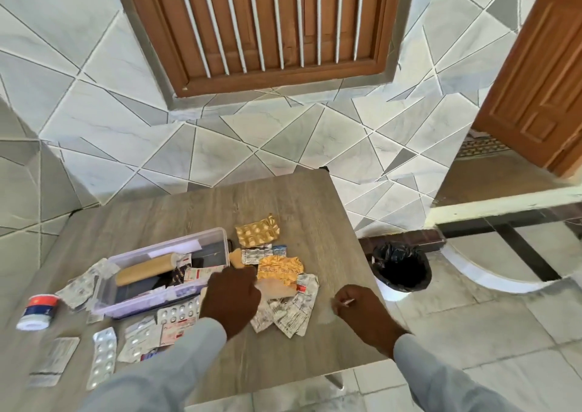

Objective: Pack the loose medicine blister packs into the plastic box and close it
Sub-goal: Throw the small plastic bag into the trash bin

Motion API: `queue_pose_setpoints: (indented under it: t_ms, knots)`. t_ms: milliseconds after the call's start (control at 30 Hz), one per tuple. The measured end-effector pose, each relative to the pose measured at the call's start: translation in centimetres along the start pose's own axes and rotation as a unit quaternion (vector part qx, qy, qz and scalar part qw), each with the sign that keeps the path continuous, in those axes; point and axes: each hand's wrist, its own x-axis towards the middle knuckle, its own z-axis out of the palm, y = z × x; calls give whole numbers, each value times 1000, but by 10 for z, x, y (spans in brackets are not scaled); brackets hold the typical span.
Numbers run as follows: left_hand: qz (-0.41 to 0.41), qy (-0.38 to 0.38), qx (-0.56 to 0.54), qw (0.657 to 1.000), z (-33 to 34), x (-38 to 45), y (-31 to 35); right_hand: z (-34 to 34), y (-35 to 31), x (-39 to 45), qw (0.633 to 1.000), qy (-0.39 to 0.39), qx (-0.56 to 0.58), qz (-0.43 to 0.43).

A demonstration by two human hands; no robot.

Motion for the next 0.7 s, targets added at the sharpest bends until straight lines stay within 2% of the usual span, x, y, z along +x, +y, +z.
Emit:
queue_pose_setpoints:
  t_ms: [67, 100, 267, 433, 567, 600, 700]
  knots:
    - [-17, 27, -110, 993, -17, 13, 10, -11, -9, 8, 999, -13, 15, -32]
    - [-25, 14, -169, 985, -24, 21, 15, -16, -15, 13, 999, -17, 28, -43]
    - [-17, -114, -406, 906, -27, 76, 57, -48, -48, 40, 992, -57, 60, -98]
    - [-3, -168, -490, 855, -18, 128, 108, -97, -54, 60, 994, -16, 84, -66]
    - [-15, -189, -548, 815, -11, 165, 150, -145, -37, 75, 994, 48, 94, -15]
    - [-34, -193, -568, 799, -7, 170, 158, -156, -32, 79, 993, 68, 93, -13]
    - [-109, -198, -656, 720, 17, 179, 187, -189, -13, 92, 980, 101, 168, 19]
